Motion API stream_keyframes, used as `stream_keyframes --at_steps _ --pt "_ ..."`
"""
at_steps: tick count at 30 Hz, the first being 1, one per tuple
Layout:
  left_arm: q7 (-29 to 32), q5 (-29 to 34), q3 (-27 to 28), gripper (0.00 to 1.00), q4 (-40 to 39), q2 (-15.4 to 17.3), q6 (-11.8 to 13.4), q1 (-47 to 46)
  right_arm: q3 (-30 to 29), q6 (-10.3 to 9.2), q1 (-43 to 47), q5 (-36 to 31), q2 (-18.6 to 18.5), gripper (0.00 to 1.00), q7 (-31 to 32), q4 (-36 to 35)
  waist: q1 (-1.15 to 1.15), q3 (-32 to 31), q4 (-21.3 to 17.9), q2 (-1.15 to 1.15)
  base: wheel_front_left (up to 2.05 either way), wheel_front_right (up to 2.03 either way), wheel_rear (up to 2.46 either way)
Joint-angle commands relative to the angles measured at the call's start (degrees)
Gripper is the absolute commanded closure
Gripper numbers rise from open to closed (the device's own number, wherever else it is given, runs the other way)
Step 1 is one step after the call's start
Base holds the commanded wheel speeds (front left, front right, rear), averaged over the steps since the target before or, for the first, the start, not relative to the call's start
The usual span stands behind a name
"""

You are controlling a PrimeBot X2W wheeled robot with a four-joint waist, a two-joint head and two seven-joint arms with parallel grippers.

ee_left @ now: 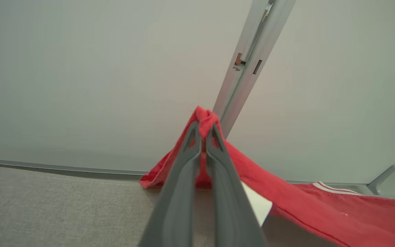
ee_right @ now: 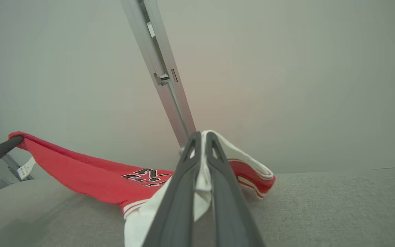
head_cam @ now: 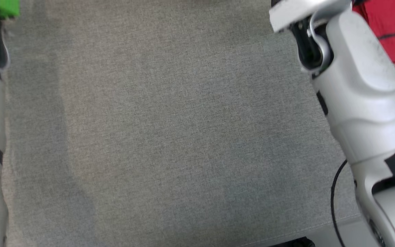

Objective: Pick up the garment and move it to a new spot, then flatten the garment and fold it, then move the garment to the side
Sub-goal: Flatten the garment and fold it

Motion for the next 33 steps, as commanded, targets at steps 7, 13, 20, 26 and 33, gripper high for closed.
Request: stream_keyframes --at_steps 7,13,20,26,33 --pt "-2.11 -5.34 -0.30 1.00 -9.80 2.00 -0.21 14.57 -3.48 -0.02 15.06 -0.57 -0.35 1.00 -0.29 -10.46 -0.01 -6.00 0.99 0.00 0.00 0.00 0.00" --pt "-2.76 -5.81 0.53 1.00 -17.61 1.36 0.27 29.05 -7.14 -0.02 28.52 -1.42 -0.58 1.00 3.39 -20.90 -0.01 -12.09 1.86 0.00 0.00 0.00 0.00" --pt "-2.85 -6.24 1.30 1.00 -28.72 -0.10 3.09 47.05 -11.02 -0.02 45.76 -3.34 -0.43 1.00 11.50 -36.11 -0.01 -19.65 2.85 0.00 0.00 0.00 0.00" --pt "-2.46 -6.92 1.03 1.00 -38.25 -1.02 7.07 60.88 -15.27 -0.02 60.74 -4.22 -0.27 1.00 18.59 -47.97 -0.01 -25.43 4.31 0.00 0.00 0.00 0.00" --pt "0.62 -8.36 0.12 1.00 -47.71 -1.12 11.67 73.48 -18.13 -0.02 75.67 -0.48 -0.22 1.00 23.86 -57.21 -0.01 -28.97 5.40 0.00 0.00 0.00 0.00"
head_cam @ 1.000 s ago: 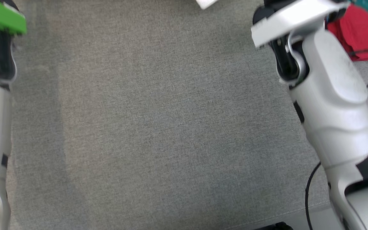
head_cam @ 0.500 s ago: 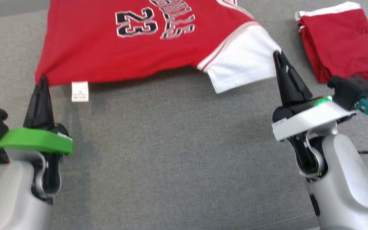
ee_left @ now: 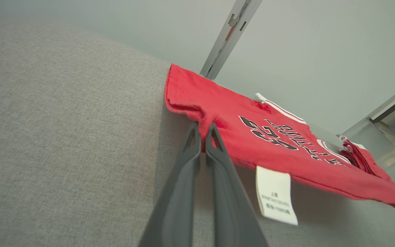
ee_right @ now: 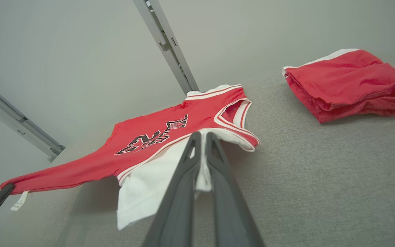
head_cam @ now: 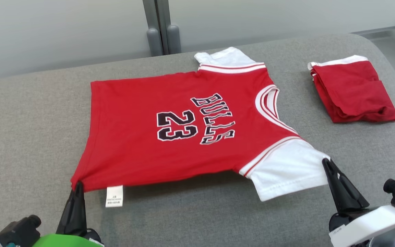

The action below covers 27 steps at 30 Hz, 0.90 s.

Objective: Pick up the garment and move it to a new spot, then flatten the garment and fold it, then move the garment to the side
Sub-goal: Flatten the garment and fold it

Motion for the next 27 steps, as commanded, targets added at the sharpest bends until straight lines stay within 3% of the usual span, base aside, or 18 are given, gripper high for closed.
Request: stream_keyframes --at_steps 1,5,14,21,27 --pt "0.72 -0.61 -0.09 1.00 -0.83 0.26 0.69 1.53 -0.20 -0.02 1.62 0.91 -0.16 1.00 0.24 -0.50 0.01 -2.27 1.24 0.00 0.00 0.00 0.00" --pt "2.70 -2.10 -1.00 1.00 -0.98 -0.35 0.82 3.13 0.07 -0.02 2.23 1.00 -0.15 1.00 0.16 1.10 0.01 -2.39 1.07 0.00 0.00 0.00 0.00" --pt "5.81 -6.86 -2.17 1.00 6.55 -2.65 -2.56 -0.80 1.94 -0.02 -4.86 -1.30 -0.15 1.00 -0.88 11.65 0.01 -1.30 0.81 0.00 0.00 0.00 0.00" --pt "7.98 -13.25 -0.83 1.00 10.64 -6.38 -5.13 -7.10 2.06 -0.02 -14.27 -2.33 -0.15 1.00 -1.90 20.06 0.01 0.50 0.91 0.00 0.00 0.00 0.00" --pt "8.29 -15.98 1.32 1.00 14.57 -8.29 -4.40 -13.50 1.87 -0.02 -25.18 -3.71 -0.17 1.00 -3.10 28.70 0.01 2.58 0.62 0.00 0.00 0.00 0.00"
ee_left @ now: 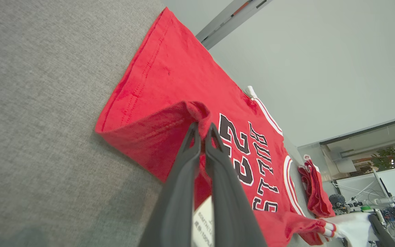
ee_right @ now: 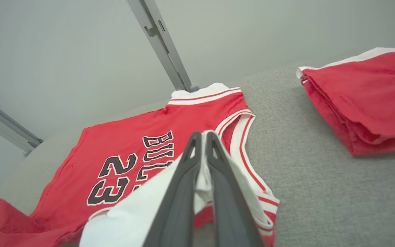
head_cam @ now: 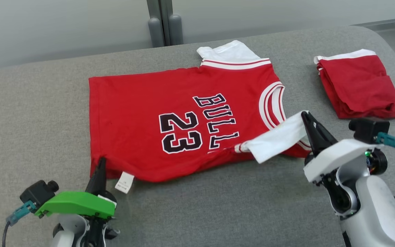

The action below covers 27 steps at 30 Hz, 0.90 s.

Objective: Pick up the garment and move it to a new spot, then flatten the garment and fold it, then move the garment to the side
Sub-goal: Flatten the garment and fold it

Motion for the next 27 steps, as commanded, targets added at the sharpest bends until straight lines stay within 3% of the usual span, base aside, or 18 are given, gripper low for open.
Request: stream_keyframes --at_steps 1,10,23,26,27 --pt "-0.52 0.34 0.62 1.00 1.12 0.03 0.50 -1.68 -0.26 -0.02 -2.22 -0.88 -0.20 1.00 -0.68 1.77 0.00 1.02 -0.15 0.00 0.00 0.00 0.00" --pt "-2.24 1.40 0.90 1.00 9.08 -0.84 0.50 -8.90 0.92 -0.02 -15.50 -2.87 -0.18 1.00 -4.70 17.98 0.00 4.13 0.16 0.00 0.00 0.00 0.00" --pt "-3.97 2.64 0.26 1.00 14.96 -1.34 -0.10 -13.59 3.81 -0.02 -27.53 -3.00 -0.19 0.99 -11.37 37.38 0.00 5.84 0.76 0.00 0.00 0.00 0.00" --pt "-4.29 2.90 0.13 1.00 15.47 -1.45 -0.08 -13.94 5.91 -0.02 -29.92 -2.06 -0.19 0.81 -13.12 41.24 0.00 5.82 1.00 0.00 0.00 0.00 0.00" --pt "-4.53 2.94 0.10 1.00 15.56 -1.57 -0.05 -13.98 6.69 -0.02 -30.67 -1.72 -0.20 0.58 -13.91 42.67 0.00 5.75 1.11 0.00 0.00 0.00 0.00"
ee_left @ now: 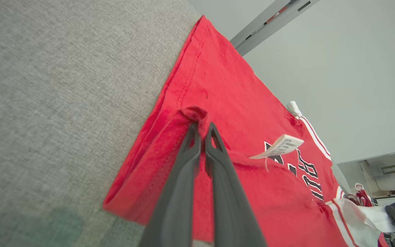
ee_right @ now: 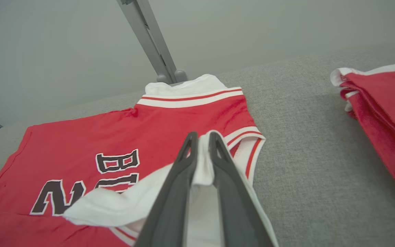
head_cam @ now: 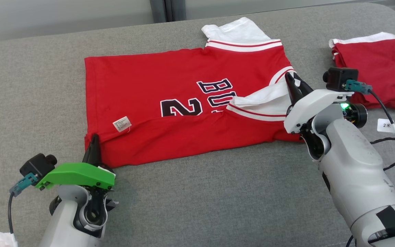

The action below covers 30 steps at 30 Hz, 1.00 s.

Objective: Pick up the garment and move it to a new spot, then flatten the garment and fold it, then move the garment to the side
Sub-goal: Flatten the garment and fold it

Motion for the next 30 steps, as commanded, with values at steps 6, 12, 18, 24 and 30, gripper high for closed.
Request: stream_keyframes --at_steps 6,12,18,24,30 --pt "-1.18 0.48 -0.25 0.02 -0.39 -0.49 0.33 0.47 3.88 -0.02 -3.02 3.68 -0.20 0.00 -4.14 6.22 0.00 -0.98 0.75 0.00 0.00 0.00 0.00" --pt "-2.02 2.03 -0.91 0.00 -3.06 0.82 0.65 3.22 6.45 -0.02 -3.89 2.87 -0.20 0.00 -6.93 7.75 0.00 -2.56 0.42 0.00 0.00 0.00 0.00" --pt "-1.52 5.62 -3.04 0.00 -6.54 3.96 2.26 7.22 5.17 -0.02 -1.36 -1.12 -1.35 0.00 -7.89 5.33 0.00 -5.19 -0.10 0.00 0.00 0.00 0.00" --pt "1.49 8.66 -5.63 0.00 -8.94 7.11 5.03 11.10 1.63 -0.02 5.17 -5.36 -1.81 0.00 -7.91 -0.99 0.00 -7.33 -0.53 0.00 0.00 0.00 0.00" --pt "5.55 7.67 -6.00 0.00 -9.31 8.45 7.12 12.95 -1.62 -0.02 11.80 -10.35 -1.52 0.00 -7.89 -6.94 0.00 -7.28 -1.56 0.00 0.00 0.00 0.00"
